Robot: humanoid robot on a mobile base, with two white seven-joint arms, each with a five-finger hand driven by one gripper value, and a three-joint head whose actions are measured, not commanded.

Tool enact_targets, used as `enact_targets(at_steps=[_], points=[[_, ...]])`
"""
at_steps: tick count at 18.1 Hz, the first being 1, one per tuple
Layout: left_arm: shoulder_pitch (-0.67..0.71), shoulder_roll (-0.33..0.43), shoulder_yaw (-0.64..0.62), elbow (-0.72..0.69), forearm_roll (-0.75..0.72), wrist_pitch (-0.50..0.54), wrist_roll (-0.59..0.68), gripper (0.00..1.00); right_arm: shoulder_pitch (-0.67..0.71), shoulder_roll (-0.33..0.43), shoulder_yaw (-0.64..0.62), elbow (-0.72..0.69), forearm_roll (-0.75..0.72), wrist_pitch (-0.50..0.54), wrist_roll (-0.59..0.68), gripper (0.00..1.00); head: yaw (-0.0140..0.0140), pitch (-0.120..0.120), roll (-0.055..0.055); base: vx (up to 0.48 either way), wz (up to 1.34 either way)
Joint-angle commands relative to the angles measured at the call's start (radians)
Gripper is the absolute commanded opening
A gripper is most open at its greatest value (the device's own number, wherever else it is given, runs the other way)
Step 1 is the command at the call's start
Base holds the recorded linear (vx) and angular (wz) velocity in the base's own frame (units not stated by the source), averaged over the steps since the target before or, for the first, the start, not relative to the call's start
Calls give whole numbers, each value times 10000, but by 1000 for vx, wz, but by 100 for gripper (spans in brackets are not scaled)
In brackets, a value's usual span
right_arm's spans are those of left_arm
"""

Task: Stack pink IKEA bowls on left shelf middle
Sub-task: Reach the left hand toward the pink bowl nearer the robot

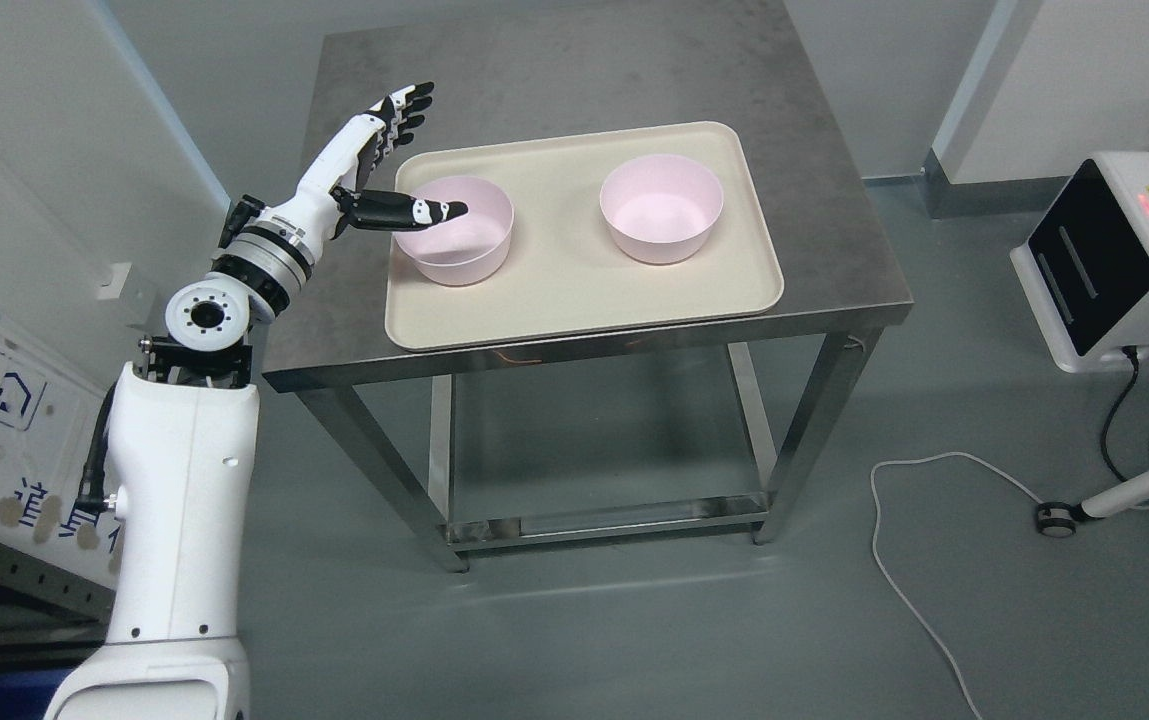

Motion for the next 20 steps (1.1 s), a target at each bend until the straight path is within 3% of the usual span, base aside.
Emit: enact_targets(at_steps=[1,9,13,20], points=[[-725,15,-1410,1270,-236,461,-267,87,0,-174,-107,0,77,6,-2,100,0,0,0,0,0],[-2214,-492,-1809,3372,-2104,140,-206,84,0,-174,-107,0,77,6,14,100,0,5,0,-4,0],[-2168,-354,-1778,3802,-2828,-658,-191,78,0,-174,-107,0,77,6,13,100,0,5,0,0,0],[-2168,228,-1610,4092,-2843,-903,-160,70,0,-174,-107,0,77,6,-2,100,0,4,0,0,0]])
